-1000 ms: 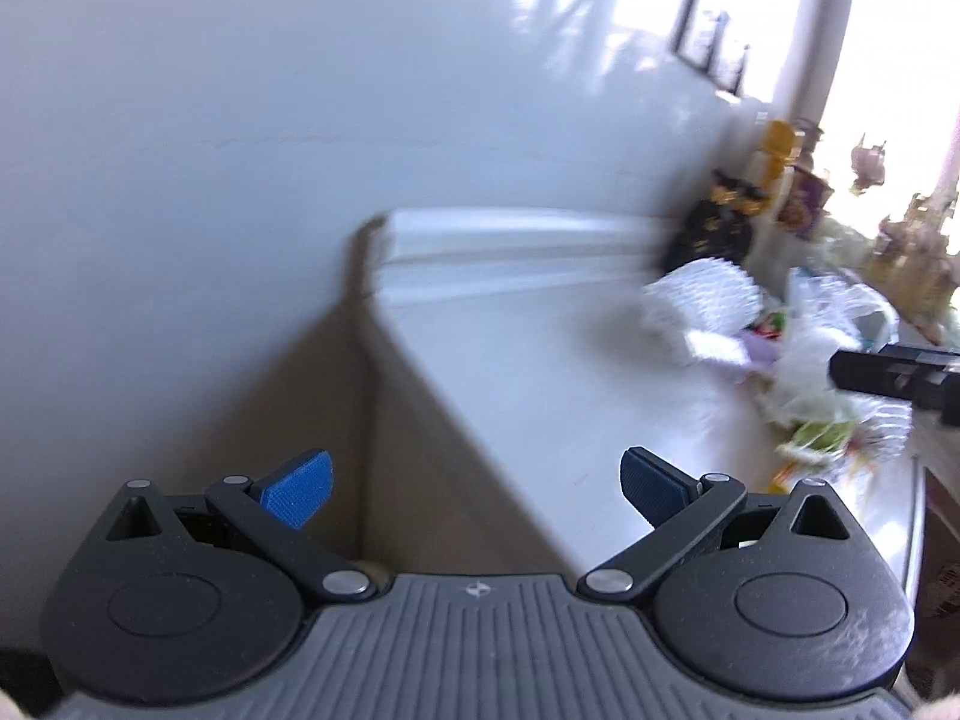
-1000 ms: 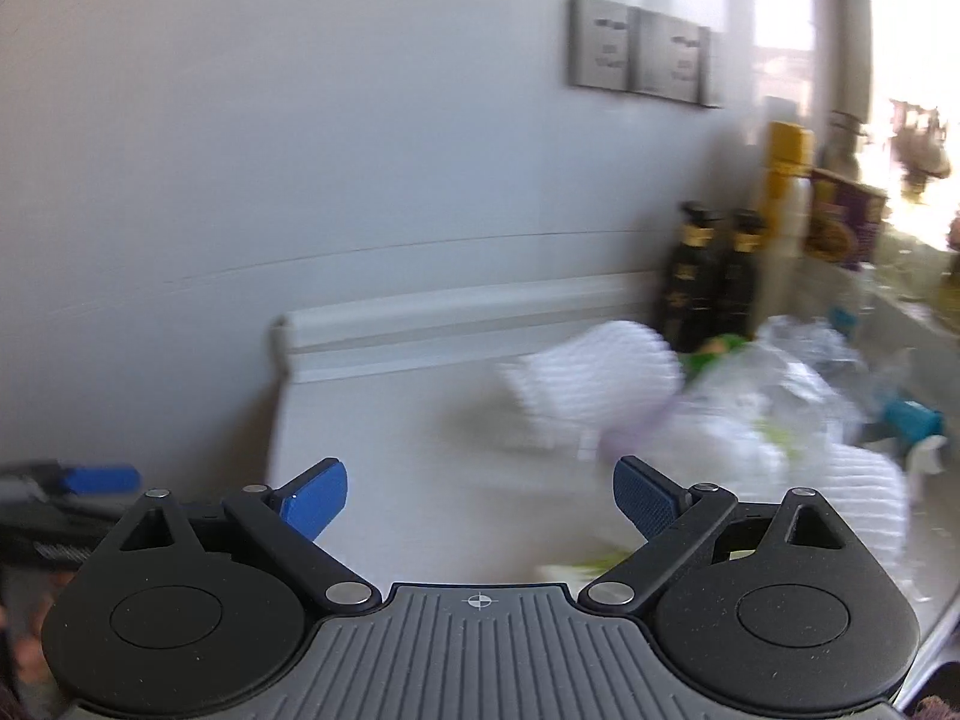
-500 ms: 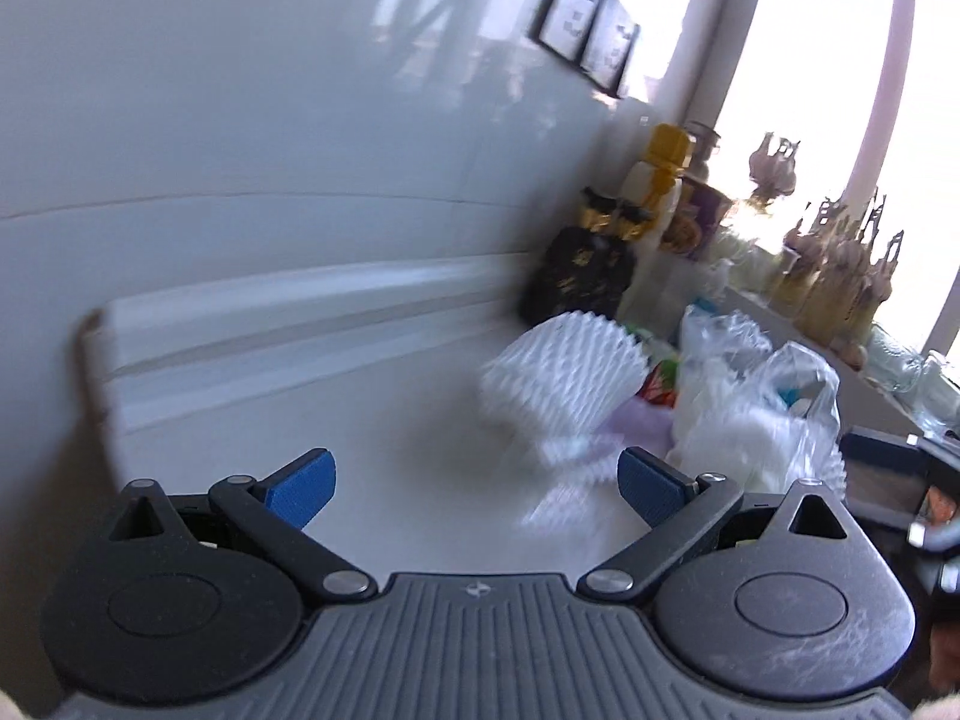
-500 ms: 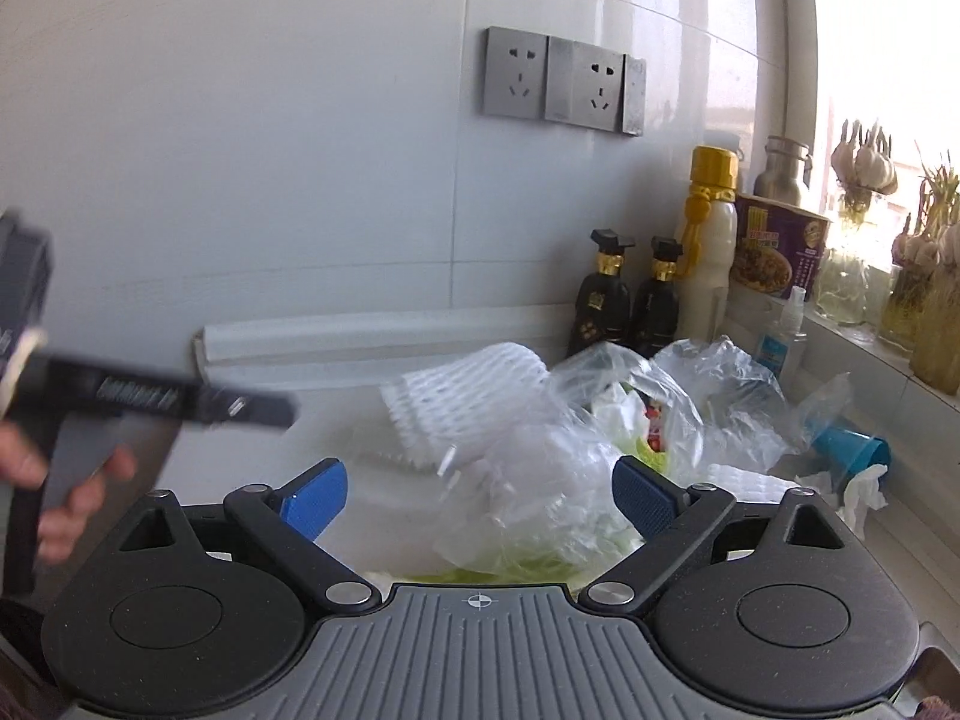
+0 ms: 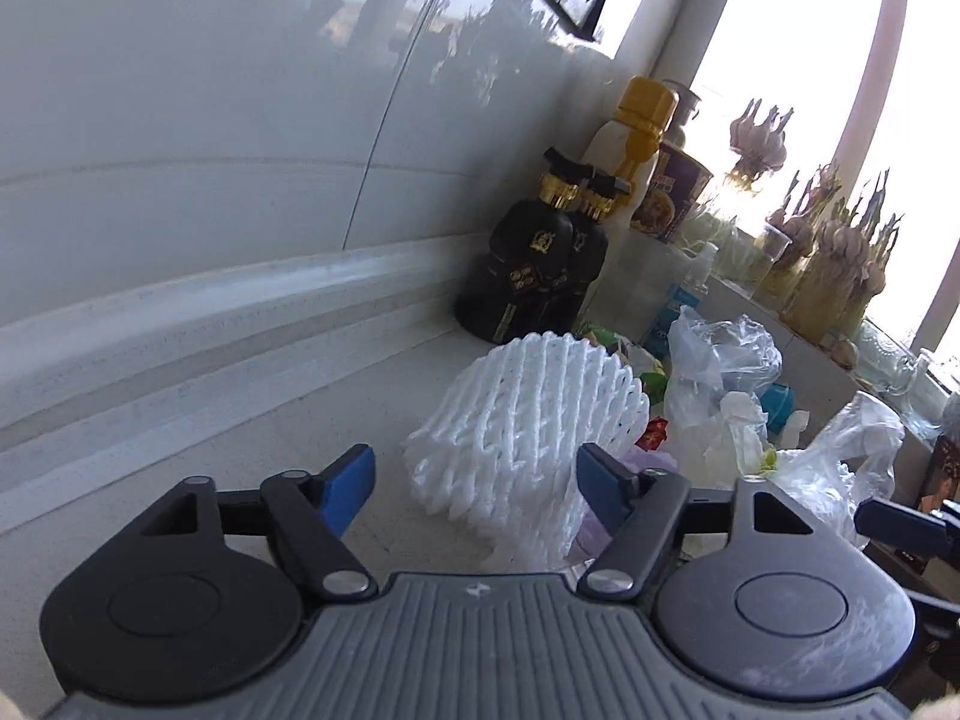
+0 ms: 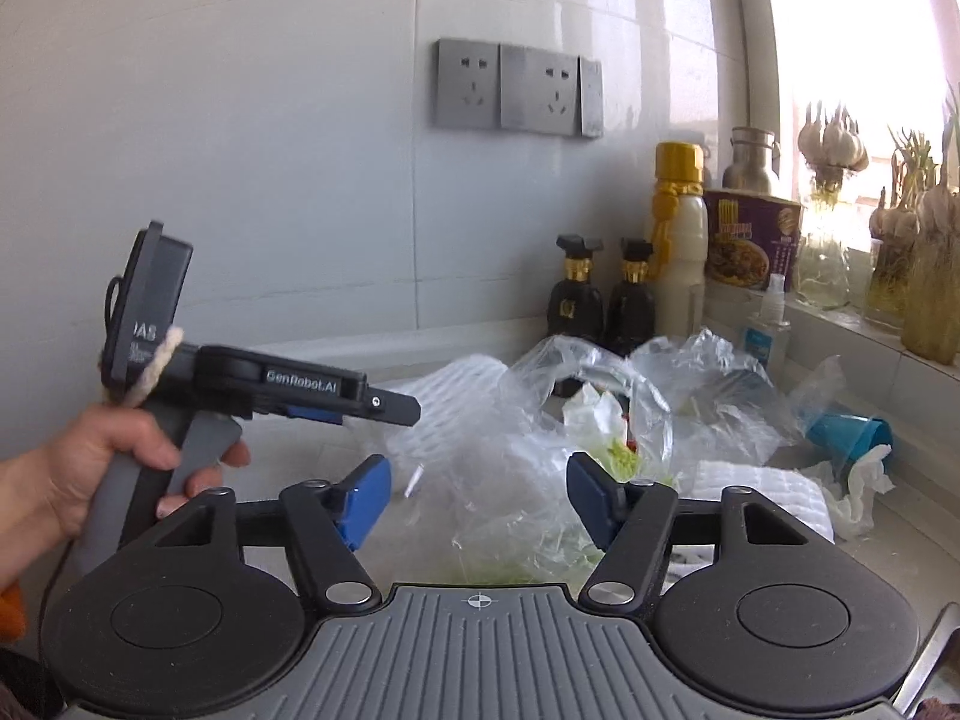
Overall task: Collect trash
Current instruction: 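Move both tools back to the counter toward the white foam nets and plastic bag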
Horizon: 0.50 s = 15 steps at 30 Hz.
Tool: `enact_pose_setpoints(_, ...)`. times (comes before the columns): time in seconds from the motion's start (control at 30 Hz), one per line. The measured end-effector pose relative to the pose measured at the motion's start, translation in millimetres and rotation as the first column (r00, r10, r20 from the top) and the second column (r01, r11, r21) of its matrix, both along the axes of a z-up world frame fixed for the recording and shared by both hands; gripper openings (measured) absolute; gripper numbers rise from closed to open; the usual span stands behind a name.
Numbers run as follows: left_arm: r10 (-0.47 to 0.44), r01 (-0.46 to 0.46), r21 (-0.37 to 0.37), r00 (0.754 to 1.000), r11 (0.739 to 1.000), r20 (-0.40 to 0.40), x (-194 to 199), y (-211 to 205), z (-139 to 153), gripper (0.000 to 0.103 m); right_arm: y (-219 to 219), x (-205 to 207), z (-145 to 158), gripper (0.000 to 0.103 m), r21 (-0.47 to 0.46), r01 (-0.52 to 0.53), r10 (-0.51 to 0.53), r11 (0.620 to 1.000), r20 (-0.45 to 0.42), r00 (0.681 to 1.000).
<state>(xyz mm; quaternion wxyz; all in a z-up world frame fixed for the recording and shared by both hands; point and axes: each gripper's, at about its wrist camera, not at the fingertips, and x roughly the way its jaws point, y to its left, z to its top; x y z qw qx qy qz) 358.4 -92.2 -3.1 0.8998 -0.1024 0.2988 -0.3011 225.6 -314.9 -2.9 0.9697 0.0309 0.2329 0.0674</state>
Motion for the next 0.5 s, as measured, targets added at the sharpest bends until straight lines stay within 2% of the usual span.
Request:
enact_pose_setpoints(0.07,-0.011,0.011,-0.017,1.000,1.000,-0.022,1.9,1.3,-4.6,0.061,1.4,2.9,-4.1,0.056,-0.030,0.022,-0.023,0.999,-0.021,1.000)
enact_pose_setpoints(0.13,-0.021,0.020,-0.036,0.999,0.999,-0.034,1.4,2.7,-7.7,0.056,1.8,4.9,-8.1,0.044,-0.061,0.041,-0.044,0.997,-0.042,0.998)
enact_pose_setpoints(0.2,-0.023,0.021,-0.048,0.999,0.999,-0.044,1.0,3.7,-8.7,0.042,1.0,5.9,-10.6,0.033,-0.078,0.061,-0.065,0.995,-0.052,0.997)
enact_pose_setpoints(0.23,-0.021,0.018,-0.055,0.999,0.998,-0.048,0.6,4.2,-9.0,0.040,-0.2,6.2,-11.0,0.026,-0.078,0.071,-0.076,0.994,-0.053,0.996)
enact_pose_setpoints(0.3,-0.013,0.009,-0.072,0.998,0.997,-0.055,-0.2,6.0,-8.3,0.026,-2.9,6.6,-11.3,0.015,-0.069,0.086,-0.089,0.994,-0.054,0.995)
enact_pose_setpoints(0.33,-0.008,0.003,-0.083,0.998,0.997,-0.060,-0.8,7.3,-7.8,0.024,-3.9,6.4,-11.2,0.010,-0.065,0.089,-0.092,0.994,-0.053,0.994)
enact_pose_setpoints(0.43,0.007,-0.013,-0.112,0.998,0.994,-0.055,-2.4,10.6,-3.7,0.020,-3.6,4.2,-9.3,0.002,-0.064,0.085,-0.087,0.994,-0.036,0.996)
enact_pose_setpoints(0.5,0.023,-0.026,-0.107,0.999,0.994,-0.034,-5.2,11.8,1.9,0.018,-3.0,4.4,-6.4,0.000,-0.059,0.076,-0.077,0.995,-0.021,0.997)
